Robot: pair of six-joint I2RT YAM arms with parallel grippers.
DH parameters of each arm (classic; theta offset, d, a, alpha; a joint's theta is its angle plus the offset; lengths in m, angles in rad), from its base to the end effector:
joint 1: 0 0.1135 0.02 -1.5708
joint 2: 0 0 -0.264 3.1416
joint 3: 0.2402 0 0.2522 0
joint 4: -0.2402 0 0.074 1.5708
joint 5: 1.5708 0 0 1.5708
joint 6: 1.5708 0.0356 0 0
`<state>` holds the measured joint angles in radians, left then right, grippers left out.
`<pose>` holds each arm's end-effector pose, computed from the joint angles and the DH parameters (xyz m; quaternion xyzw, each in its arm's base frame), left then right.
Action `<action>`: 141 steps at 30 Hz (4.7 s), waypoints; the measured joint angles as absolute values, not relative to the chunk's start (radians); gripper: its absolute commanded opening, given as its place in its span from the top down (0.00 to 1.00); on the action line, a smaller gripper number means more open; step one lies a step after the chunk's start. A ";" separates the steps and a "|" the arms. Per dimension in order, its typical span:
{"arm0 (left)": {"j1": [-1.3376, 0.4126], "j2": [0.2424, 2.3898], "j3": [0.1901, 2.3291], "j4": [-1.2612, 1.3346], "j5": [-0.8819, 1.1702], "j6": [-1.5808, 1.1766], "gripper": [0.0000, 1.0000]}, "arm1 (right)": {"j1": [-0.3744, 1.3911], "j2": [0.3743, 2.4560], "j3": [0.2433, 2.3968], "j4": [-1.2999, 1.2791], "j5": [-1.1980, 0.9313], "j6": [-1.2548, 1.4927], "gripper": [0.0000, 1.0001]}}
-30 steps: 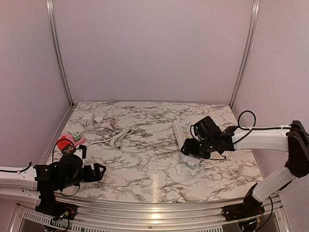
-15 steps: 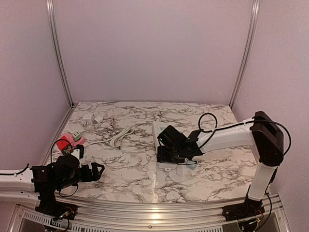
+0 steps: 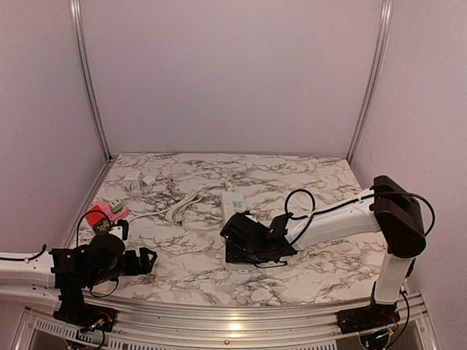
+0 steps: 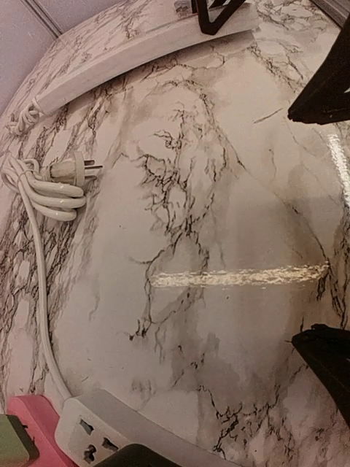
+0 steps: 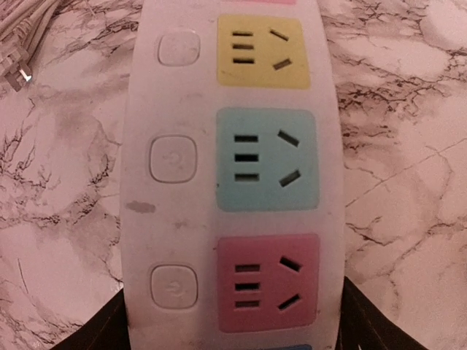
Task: Insert the plug
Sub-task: Move the socket to the center of the board, then pick up the plug at the corner of the board, then pass from the left arm to the right
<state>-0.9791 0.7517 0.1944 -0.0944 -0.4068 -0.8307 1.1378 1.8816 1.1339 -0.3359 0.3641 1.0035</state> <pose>0.0962 -0.1180 0.1504 -0.0243 0.8820 -0.2298 0.4107 0.1673 0.3318 0.1475 -0.0205 0.9552 0.1239 0.2679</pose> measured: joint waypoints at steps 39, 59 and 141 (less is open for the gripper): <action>-0.256 1.675 1.263 -0.297 -0.359 -0.476 0.01 | 1.378 1.649 1.148 -0.598 0.542 1.026 0.01; -0.189 2.119 1.631 -0.305 -0.444 -0.294 0.01 | 1.404 1.653 1.141 -0.629 0.537 1.048 0.01; -0.999 0.996 0.789 -0.035 0.142 -0.466 0.76 | 1.329 1.131 0.961 -0.413 -0.003 0.413 0.04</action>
<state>-0.9989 0.9962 0.7887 -0.0349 0.1425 -0.4660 1.3289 1.1305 0.9611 -0.4129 -0.0029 0.4129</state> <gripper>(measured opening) 0.585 0.965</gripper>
